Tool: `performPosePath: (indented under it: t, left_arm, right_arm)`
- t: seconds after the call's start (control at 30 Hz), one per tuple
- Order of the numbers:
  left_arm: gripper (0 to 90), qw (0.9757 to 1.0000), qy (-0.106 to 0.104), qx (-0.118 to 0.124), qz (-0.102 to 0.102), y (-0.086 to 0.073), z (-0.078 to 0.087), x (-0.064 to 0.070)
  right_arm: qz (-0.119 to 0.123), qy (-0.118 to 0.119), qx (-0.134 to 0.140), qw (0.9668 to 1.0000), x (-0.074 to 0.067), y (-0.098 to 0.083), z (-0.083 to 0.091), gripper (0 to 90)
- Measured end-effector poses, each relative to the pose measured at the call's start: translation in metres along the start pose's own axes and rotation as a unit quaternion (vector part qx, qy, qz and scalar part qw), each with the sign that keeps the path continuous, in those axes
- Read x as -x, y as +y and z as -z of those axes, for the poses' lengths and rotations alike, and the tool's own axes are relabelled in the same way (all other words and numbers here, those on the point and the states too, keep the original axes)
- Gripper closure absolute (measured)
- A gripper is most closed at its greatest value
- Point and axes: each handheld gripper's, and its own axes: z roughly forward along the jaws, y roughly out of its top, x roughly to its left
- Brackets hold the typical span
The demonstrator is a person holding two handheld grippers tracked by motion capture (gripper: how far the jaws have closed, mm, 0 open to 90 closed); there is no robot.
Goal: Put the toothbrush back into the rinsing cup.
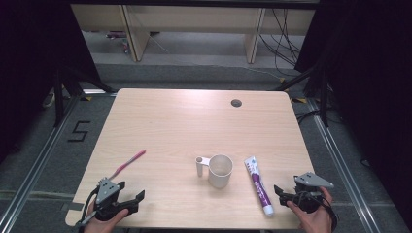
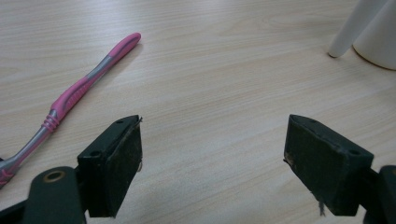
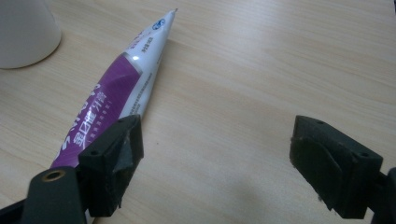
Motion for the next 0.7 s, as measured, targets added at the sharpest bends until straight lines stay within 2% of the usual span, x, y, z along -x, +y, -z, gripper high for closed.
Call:
performPosePath:
  t: [0.27, 0.3, 0.43, 0.47, 0.5, 0.53, 0.7]
  left_arm:
    - [18.8, 1.0000, 0.001, 0.000, -0.002, -0.0001, 0.0003, 0.0001]
    - [18.8, 1.0000, 0.001, -0.001, -0.002, 0.0000, 0.0005, 0.0000]
    - [18.8, 1.0000, 0.001, -0.001, -0.002, -0.0001, 0.0006, -0.0003]
    - [18.8, 1.0000, 0.001, -0.002, -0.004, -0.0002, 0.0010, -0.0007]
    - [18.8, 1.0000, 0.001, -0.001, -0.003, -0.0002, 0.0012, -0.0007]
    - [18.8, 1.0000, 0.003, 0.002, 0.001, -0.0003, 0.0013, -0.0002]
    - [18.8, 1.0000, 0.004, 0.001, -0.002, -0.0002, 0.0017, -0.0024]
  right_arm:
    - [0.001, 0.003, -0.002, 1.0000, 0.0004, -0.0001, -0.0011, 19.1]
    - [0.007, 0.004, 0.000, 1.0000, 0.0011, 0.0000, -0.0014, 19.2]
    - [0.009, 0.002, 0.001, 1.0000, 0.0012, 0.0003, -0.0012, 19.3]
    - [0.019, 0.000, 0.006, 0.9998, 0.0023, -0.0001, -0.0021, 19.3]
    - [-0.002, 0.004, -0.001, 1.0000, -0.0002, 0.0007, -0.0014, 19.4]
    - [-0.001, 0.006, 0.000, 1.0000, -0.0001, 0.0007, -0.0020, 19.6]
    - [-0.004, 0.000, 0.002, 1.0000, 0.0002, 0.0014, -0.0014, 20.4]
